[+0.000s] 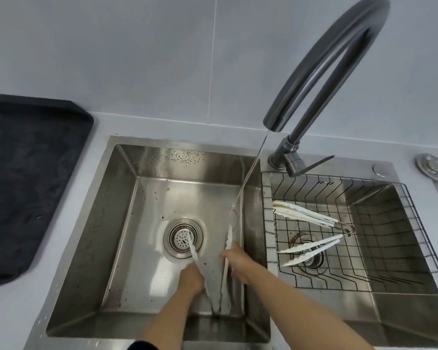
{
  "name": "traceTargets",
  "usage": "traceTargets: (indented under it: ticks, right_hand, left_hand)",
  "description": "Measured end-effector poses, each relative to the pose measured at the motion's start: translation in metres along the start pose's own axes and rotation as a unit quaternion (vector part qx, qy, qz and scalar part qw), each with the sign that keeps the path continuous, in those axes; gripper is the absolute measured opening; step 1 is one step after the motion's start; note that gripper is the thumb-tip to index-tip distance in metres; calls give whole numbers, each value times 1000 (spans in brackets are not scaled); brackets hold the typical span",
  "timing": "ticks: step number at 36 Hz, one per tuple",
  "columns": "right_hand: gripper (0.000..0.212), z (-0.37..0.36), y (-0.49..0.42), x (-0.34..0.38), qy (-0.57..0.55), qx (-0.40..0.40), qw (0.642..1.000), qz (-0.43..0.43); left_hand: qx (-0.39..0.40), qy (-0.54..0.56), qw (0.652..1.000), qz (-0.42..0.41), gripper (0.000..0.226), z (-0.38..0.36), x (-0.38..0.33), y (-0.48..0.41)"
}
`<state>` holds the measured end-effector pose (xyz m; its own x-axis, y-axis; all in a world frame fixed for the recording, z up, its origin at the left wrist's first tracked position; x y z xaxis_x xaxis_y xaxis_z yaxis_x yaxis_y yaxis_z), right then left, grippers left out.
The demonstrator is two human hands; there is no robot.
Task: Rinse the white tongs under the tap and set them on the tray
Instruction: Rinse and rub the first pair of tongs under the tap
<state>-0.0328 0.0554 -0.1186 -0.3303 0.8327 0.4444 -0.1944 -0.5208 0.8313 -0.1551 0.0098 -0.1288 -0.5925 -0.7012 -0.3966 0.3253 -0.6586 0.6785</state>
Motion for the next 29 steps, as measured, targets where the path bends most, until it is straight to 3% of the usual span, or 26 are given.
traceTargets:
  ticks: [5,9,12,15,21,26,29]
  right_hand:
    - [59,-4,-2,-8,23,1,999,-36]
    - [76,-6,-8,-21,38,30,996,-70]
    - [54,-1,9,-16,59,15,995,-77]
    - [53,2,12,-15,59,6,996,-70]
    - [53,10,25,8,93,25,995,8]
    - [52,45,66,49,70,51,990,108]
    - [47,87,91,69,10,86,984,157]
  left_hand:
    - [-2,-23,999,-30,29,-5,-8,-4]
    - [-6,-72,997,-42,33,-8,-11,-3]
    - [0,-145,988,-47,35,-8,-8,-1]
    - [9,-180,982,-56,36,-4,-8,0]
    - [-58,-153,983,-87,36,25,-28,-2]
    - [-161,-81,965,-192,37,53,-86,26]
    - [-206,-59,930,-298,35,55,-128,61]
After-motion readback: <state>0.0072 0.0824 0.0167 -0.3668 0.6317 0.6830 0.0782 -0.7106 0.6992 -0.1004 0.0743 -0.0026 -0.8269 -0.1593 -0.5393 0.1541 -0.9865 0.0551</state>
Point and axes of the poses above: each hand's wrist, its own y-axis away from the middle knuckle, its own z-axis out of the back of the hand, x = y × z, the point moved 6 cm from there along -y, towards the middle knuckle, and after that the axes turned 15 degrees about -x, right-handed, at the moved point
